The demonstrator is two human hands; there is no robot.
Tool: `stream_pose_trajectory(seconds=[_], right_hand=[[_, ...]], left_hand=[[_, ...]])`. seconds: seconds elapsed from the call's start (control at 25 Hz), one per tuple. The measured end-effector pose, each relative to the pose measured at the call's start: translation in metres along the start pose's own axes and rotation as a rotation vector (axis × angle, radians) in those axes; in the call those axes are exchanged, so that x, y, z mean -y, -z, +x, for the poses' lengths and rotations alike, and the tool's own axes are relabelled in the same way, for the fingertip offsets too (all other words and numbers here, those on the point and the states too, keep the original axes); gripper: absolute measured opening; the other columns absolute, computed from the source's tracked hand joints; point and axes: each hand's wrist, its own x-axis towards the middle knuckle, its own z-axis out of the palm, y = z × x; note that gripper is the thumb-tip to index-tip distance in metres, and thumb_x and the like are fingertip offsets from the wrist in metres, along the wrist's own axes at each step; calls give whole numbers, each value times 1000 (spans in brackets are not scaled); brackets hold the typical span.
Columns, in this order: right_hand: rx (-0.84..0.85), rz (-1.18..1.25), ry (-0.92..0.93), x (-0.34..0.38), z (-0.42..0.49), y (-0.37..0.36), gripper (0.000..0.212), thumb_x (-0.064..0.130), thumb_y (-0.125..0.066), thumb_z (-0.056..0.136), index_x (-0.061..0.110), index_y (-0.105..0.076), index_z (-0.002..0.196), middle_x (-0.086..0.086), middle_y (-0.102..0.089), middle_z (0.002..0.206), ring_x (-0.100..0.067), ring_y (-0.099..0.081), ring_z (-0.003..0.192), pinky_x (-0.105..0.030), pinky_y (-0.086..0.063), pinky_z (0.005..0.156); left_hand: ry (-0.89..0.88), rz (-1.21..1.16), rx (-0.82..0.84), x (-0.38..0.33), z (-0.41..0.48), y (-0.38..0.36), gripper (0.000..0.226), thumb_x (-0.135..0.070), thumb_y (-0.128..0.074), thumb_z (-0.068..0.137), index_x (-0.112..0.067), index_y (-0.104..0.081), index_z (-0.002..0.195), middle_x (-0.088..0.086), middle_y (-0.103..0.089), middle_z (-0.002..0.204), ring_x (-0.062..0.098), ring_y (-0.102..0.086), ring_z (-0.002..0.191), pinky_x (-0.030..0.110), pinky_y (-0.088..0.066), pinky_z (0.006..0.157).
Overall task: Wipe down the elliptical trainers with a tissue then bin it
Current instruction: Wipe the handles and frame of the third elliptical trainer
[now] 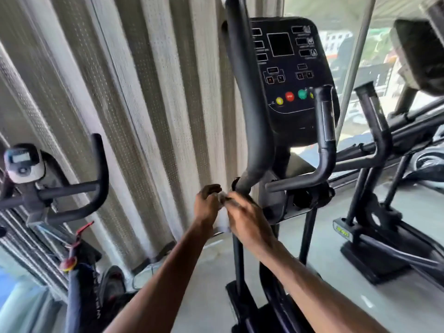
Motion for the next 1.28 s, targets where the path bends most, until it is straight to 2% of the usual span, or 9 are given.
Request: stream_pose_trajectory(seconds=[0.08, 0.2, 0.36, 0.48, 0.56, 0.84, 0.92, 1.04, 1.28], right_hand=[[142, -196, 86, 17, 19, 6, 36, 8, -40, 94, 6, -68, 117, -9, -62, 118, -26, -56, 112, -38, -54, 92], [315, -675, 341, 35, 56, 7, 30, 4, -43, 87, 6, -71, 97, -8, -57, 106, -30, -53, 106, -38, -56, 77], [613, -885, 85, 43, 99, 5, 28, 9, -43, 102, 4, -66, 116, -11, -56, 125, -30, -48, 127, -38, -52, 90], [707, -1123, 72, 43, 103, -10, 30, 6, -42, 103, 6, -67, 120, -10, -63, 123, -31, -49, 126, -38, -53, 88], [745, -1135, 96, 40, 101, -17, 30, 5, -42, 103, 7, -67, 118, -9, -64, 122, -28, -51, 124, -38, -55, 86], [698, -1203, 251, 64, 92, 23, 30, 5, -43, 103, 4, -65, 122, -11, -65, 124, -29, -50, 126, -37, -51, 89], [676, -1180, 333, 80, 86, 53, 28, 5, -46, 102, 4, -67, 120, -9, -66, 122, -28, -50, 126, -36, -50, 91], [636, -1166, 455, 98, 76, 99, 26, 6, -48, 101, 6, -68, 117, -8, -67, 119, -29, -48, 127, -35, -46, 95], [476, -994, 624, 116, 66, 177, 14, 0, -60, 89, -2, -73, 92, -16, -67, 100, -32, -54, 110, -43, -56, 87]], left_hand=[[61, -134, 45, 8, 0, 7, 30, -17, -53, 84, 0, -64, 105, 18, -65, 93, 29, -63, 89, 31, -55, 67], [344, -438, 0, 12, 3, 8, 31, -21, -40, 105, -8, -63, 91, 12, -69, 79, 27, -63, 80, 31, -54, 59], [500, -588, 12, 10, 5, -12, 48, -31, -27, 110, -12, -60, 82, 9, -67, 79, 23, -59, 73, 30, -49, 62], [529, -588, 57, 7, 0, -21, 49, -30, -27, 110, -10, -61, 80, 9, -68, 65, 23, -58, 72, 27, -49, 49], [485, -603, 52, 5, 2, -24, 47, -23, -25, 111, -9, -60, 84, 11, -64, 80, 22, -58, 77, 35, -48, 60], [301, -521, -22, -5, -9, -24, 35, -18, -39, 105, -10, -68, 88, 20, -69, 90, 26, -66, 74, 24, -52, 47], [169, -423, -20, -9, -19, -24, 32, -6, -41, 100, -11, -68, 83, 25, -68, 95, 27, -65, 78, 26, -54, 52], [6, -355, 8, -30, -42, -25, 35, 0, -41, 97, -14, -60, 70, 9, -60, 72, 22, -54, 69, 27, -48, 55], [-90, -389, 84, -70, -84, -35, 27, -32, -48, 77, -29, -74, 69, 3, -71, 78, 25, -66, 83, 47, -54, 81]])
